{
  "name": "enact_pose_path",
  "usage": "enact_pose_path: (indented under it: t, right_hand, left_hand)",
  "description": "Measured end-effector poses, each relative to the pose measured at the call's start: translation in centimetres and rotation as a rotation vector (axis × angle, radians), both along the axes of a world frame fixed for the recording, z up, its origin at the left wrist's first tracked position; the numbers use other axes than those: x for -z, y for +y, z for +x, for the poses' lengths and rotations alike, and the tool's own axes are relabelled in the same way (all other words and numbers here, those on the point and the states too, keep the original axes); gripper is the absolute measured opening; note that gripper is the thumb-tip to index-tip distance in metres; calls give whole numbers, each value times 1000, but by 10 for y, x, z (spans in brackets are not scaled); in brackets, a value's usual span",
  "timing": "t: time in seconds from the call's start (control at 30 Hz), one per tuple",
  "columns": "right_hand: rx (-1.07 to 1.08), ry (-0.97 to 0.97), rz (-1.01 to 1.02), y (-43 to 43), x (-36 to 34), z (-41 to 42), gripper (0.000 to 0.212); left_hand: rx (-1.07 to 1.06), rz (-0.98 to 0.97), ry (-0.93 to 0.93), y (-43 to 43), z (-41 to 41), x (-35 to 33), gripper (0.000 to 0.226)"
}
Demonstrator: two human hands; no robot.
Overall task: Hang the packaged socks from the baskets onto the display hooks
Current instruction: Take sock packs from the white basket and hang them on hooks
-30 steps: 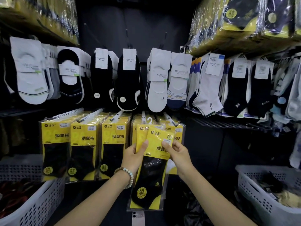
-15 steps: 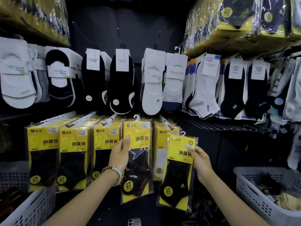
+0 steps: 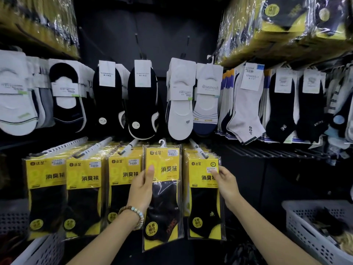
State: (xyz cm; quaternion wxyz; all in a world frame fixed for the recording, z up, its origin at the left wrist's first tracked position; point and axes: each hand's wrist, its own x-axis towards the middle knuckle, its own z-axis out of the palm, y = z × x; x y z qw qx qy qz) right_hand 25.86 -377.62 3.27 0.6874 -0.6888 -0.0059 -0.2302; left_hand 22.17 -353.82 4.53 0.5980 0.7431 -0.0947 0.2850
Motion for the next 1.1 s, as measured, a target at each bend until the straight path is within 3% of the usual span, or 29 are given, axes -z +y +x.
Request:
enact_pose_path:
  t: [0.23,0.5,0.67,0.87,1.0,1.1]
  right_hand:
    - [114,40,40,5,7,20,12]
    - [361,207,84,-3,28,6,29]
    - [141,120,39,5,15,-27,21]
    - [-172,89,58,29,-6,-61,27]
    - [-228,79,166,28,-4,-72,22]
    - [-151,92,181,16,0,-74,17]
  left_hand:
    - [-1,-14,6,-1,2,2,46]
    - [12,-20,20,-1,-8,6,46]
    - [60,7,46,-10,-18,9,45]
    - [187,27,104,-43,-30,18,44]
    - [310,12,146,-67,-32,24,27]
    - [332,-17,184,-79,-31,25,19]
